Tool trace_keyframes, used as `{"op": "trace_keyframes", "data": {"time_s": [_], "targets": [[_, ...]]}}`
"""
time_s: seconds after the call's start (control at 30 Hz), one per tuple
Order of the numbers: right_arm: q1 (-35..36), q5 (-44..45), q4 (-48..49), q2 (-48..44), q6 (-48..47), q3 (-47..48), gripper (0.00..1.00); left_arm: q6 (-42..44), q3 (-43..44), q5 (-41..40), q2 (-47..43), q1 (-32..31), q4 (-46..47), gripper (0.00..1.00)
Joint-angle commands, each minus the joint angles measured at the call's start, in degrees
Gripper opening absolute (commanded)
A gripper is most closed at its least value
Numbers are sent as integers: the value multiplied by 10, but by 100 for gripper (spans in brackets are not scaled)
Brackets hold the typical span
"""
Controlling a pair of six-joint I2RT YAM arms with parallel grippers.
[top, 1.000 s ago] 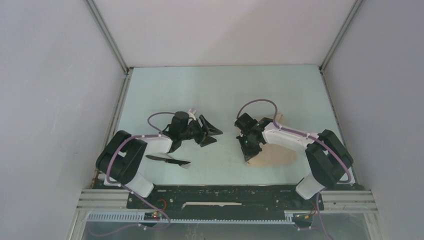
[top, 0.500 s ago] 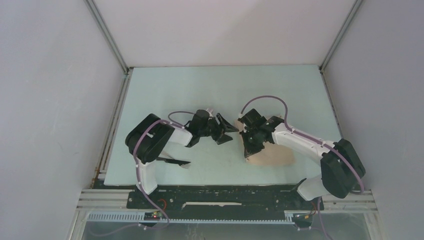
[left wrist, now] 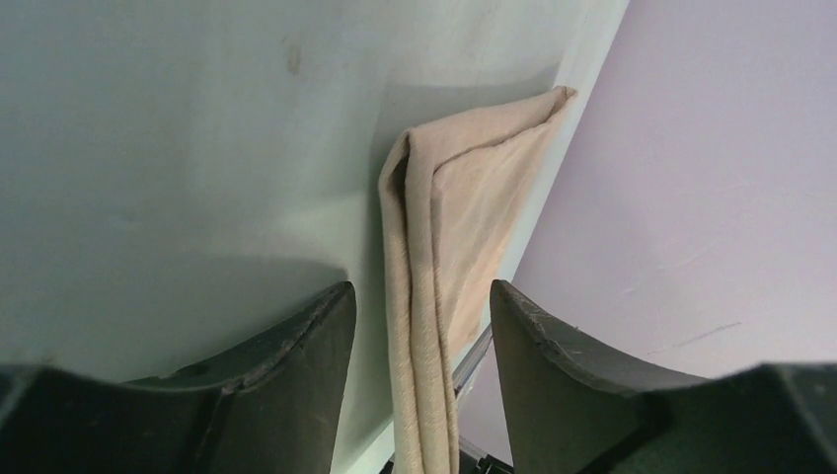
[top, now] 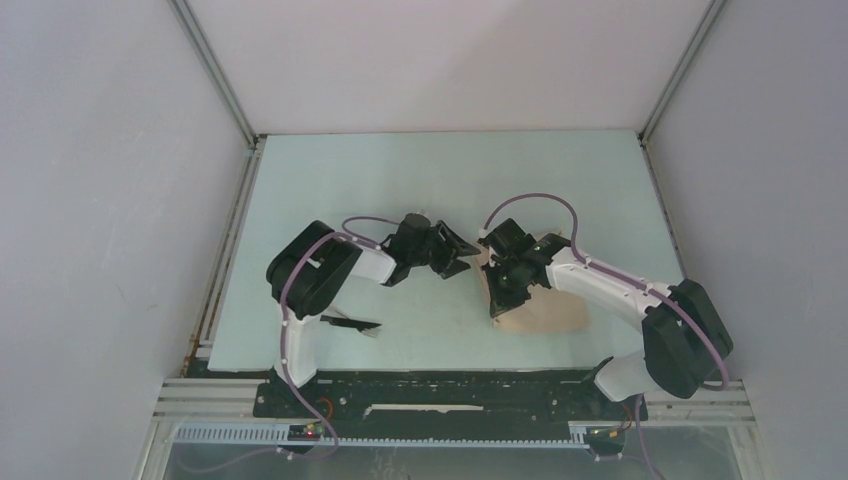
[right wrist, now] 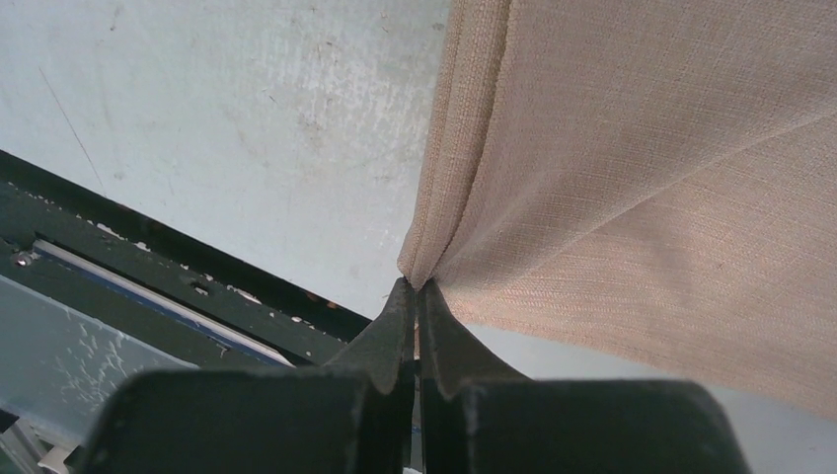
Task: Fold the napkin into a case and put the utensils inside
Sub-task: Pick up the upper triangle-folded napkin from the center of the board, then turn over the upper triangle folded napkin at the center of the board.
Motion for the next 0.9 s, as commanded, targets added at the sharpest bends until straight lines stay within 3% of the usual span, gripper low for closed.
{"op": "trace_keyframes", "data": {"time_s": [0.0,0.17,0.43,0.6,0.73,0.87], "targets": [[-3,-10,7,-20,-11,-3,0,0,26,-12,23,0,-8,60],[-3,-13,8,-20,-11,-3,0,3,39,-18,34,0,-9,42],[-2,-14,8,-18,-12,-4,0,21,67,-17,45,2,-25,30],[2,-16,11,-16,-11,-3,0,32,69,-13,38,12,-32,13],[5,-58,38,-16,0,-2,0,70,51,-19,-19,39,-73,1],[32,-118,85,-4,25,20,0,109,12,-22,-114,89,-131,0]]}}
